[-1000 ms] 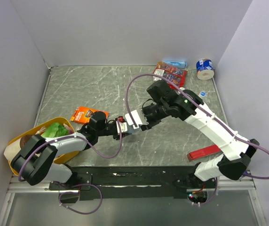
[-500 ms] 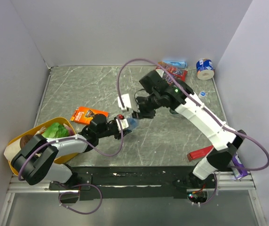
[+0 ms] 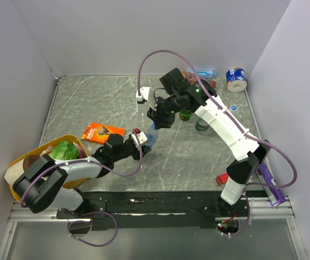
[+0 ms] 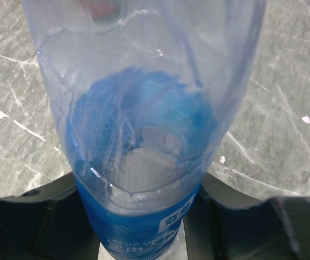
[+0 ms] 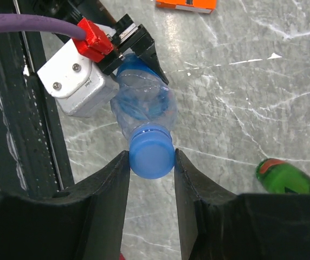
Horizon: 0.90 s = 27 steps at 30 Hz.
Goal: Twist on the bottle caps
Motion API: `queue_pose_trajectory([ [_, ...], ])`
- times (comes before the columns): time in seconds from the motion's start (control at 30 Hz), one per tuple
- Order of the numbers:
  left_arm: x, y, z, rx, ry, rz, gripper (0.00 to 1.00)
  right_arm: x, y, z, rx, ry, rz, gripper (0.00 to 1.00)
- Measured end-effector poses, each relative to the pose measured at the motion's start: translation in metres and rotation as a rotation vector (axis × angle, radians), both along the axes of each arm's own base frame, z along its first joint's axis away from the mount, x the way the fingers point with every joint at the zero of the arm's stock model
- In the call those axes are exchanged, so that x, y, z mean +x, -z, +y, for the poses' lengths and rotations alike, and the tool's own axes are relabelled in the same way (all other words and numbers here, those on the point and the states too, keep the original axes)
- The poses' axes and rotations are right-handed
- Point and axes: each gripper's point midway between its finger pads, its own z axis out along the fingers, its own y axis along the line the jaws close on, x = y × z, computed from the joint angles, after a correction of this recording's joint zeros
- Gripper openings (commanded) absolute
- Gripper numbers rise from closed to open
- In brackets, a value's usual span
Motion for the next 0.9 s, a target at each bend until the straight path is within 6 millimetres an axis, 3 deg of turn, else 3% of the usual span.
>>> queue_pose_trajectory([
  [0.2,-0.002,-0.007,0.002,-0.029,-0.012,-0.010,0.01,0.001,-0.008,0.002,0.023,0.014,0.004,0.53],
  [0.37,0.001,-0.040,-0.001,-0.110,-0.013,-0.098,0.01,0.000,-0.006,-0.004,0.002,0.028,0.034,0.64],
  [0.53,0.000,-0.045,-0.001,-0.127,-0.007,-0.115,0.01,0.007,-0.026,-0.006,0.028,0.032,-0.010,0.72],
  [0.57,0.000,-0.044,-0.002,-0.126,-0.004,-0.113,0.01,0.008,-0.030,-0.007,0.035,0.033,-0.020,0.84],
  [0.73,-0.004,-0.039,-0.002,-0.114,0.016,-0.101,0.01,0.013,-0.026,-0.026,0.041,0.003,-0.031,0.85],
  [0.9,-0.010,-0.029,0.000,-0.052,0.109,-0.114,0.01,-0.011,-0.019,-0.060,0.006,-0.155,-0.148,0.82],
])
